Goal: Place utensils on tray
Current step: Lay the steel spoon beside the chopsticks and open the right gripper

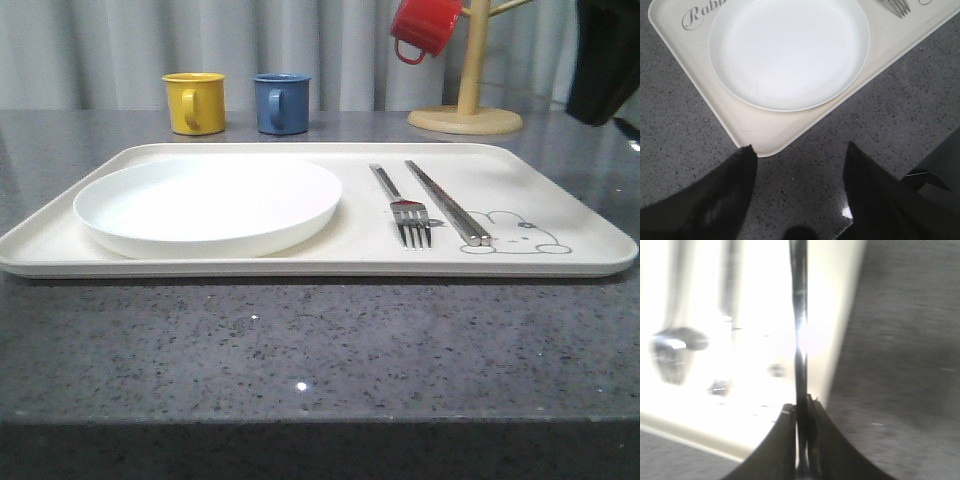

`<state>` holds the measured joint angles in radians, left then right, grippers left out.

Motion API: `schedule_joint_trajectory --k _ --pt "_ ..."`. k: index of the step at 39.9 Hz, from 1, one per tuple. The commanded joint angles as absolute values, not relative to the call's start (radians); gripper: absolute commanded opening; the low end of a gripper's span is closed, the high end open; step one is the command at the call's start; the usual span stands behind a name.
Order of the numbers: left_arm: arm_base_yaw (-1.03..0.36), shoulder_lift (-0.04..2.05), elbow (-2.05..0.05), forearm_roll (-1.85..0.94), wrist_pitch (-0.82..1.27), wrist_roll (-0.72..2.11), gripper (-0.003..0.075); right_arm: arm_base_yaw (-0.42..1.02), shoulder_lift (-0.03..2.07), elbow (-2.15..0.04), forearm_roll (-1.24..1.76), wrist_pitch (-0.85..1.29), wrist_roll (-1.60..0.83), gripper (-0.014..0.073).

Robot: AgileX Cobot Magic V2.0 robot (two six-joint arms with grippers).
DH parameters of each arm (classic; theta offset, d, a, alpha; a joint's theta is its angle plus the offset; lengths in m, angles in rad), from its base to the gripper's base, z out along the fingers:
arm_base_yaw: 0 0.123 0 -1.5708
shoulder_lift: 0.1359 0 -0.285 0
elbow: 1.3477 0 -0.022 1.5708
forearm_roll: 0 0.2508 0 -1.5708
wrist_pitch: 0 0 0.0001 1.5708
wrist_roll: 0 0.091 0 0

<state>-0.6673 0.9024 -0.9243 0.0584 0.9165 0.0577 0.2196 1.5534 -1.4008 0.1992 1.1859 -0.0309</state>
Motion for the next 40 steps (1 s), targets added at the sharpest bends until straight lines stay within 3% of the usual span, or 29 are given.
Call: schedule_joint_trajectory --k 1,15,32,40 --pt "-0.675 0.893 -0.950 0.061 0.856 0.048 0.0388 0.267 1.538 -1.421 0.240 1.134 0.021 0.0024" --pt "-0.675 0.893 -0.950 0.061 0.856 0.048 0.0388 0.278 1.664 -1.421 0.228 0.995 0.176 0.0024" --pt "-0.675 0.893 -0.950 0.061 0.856 0.048 0.0388 0.278 1.705 -1.421 0.110 0.976 0.260 0.0031" --pt "-0.675 0.893 -0.950 0.061 0.856 0.048 0.0388 0.278 1.705 -1.421 0.110 0.970 0.260 0.0208"
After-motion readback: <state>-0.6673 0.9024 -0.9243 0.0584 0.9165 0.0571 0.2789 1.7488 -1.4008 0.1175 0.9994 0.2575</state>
